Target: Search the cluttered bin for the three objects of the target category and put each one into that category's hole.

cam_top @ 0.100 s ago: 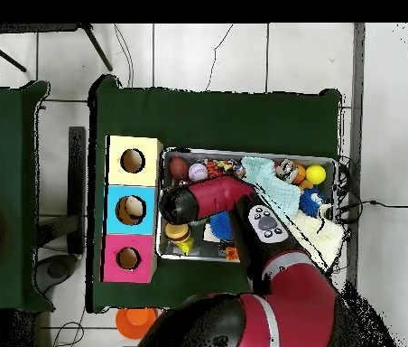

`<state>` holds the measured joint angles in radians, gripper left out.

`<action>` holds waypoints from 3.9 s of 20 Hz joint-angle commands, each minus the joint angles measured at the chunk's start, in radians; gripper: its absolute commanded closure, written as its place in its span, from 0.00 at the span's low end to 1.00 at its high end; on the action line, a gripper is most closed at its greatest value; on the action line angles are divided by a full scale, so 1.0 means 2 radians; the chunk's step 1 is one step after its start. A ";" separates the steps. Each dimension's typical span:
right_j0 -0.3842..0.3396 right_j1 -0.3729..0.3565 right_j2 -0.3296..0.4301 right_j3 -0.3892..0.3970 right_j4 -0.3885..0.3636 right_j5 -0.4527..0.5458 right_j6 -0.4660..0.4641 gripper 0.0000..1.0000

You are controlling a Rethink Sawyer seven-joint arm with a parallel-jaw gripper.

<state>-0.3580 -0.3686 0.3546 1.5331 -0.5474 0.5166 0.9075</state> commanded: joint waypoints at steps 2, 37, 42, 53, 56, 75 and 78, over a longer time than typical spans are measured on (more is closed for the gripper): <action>0.005 0.038 -0.021 -0.033 -0.010 0.086 0.010 1.00; -0.126 -0.133 0.087 0.130 0.051 0.090 -0.027 1.00; -0.182 -0.125 0.157 0.161 0.083 0.061 -0.030 1.00; -0.209 -0.109 0.197 0.165 0.073 0.065 -0.019 1.00; -0.198 -0.113 0.188 0.159 0.077 0.073 0.000 1.00; -0.052 -0.097 0.019 0.051 0.046 0.156 0.093 1.00; -0.034 -0.103 0.000 0.043 0.034 0.160 0.091 1.00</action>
<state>-0.4609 -0.5805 0.5040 1.7352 -0.4100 0.7285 0.9074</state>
